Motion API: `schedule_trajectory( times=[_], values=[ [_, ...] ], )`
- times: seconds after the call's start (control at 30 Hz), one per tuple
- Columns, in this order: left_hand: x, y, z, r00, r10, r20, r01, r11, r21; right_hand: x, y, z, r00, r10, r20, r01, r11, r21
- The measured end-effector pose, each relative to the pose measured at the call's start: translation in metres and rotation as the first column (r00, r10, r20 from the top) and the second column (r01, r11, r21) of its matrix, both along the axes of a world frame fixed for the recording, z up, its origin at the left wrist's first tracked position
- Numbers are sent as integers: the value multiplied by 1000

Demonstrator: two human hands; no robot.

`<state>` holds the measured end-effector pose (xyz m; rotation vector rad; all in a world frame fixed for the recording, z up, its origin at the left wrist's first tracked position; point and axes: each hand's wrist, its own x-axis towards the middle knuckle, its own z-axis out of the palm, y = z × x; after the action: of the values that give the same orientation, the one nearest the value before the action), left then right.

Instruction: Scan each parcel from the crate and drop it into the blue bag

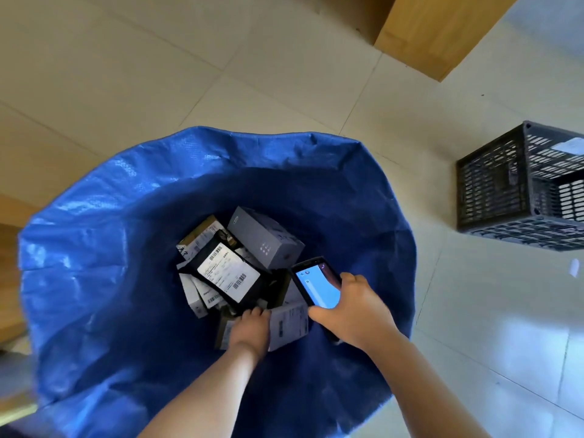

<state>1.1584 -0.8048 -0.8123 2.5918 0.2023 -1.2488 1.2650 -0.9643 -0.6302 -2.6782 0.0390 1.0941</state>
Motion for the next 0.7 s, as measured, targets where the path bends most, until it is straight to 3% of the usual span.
schedule_trajectory(
  times=[0.37,0.47,0.7],
  values=[
    [-18,54,219,926,216,308,-208,976,-61,-35,14,163,997,74,-37,-75,997,-6],
    [-43,75,283,853,326,408,-316,944,-93,-53,37,218,990,140,-25,-140,990,33],
    [-113,118,349,699,467,542,-471,871,-143,-100,82,256,960,279,-4,-275,951,141]
  ],
)
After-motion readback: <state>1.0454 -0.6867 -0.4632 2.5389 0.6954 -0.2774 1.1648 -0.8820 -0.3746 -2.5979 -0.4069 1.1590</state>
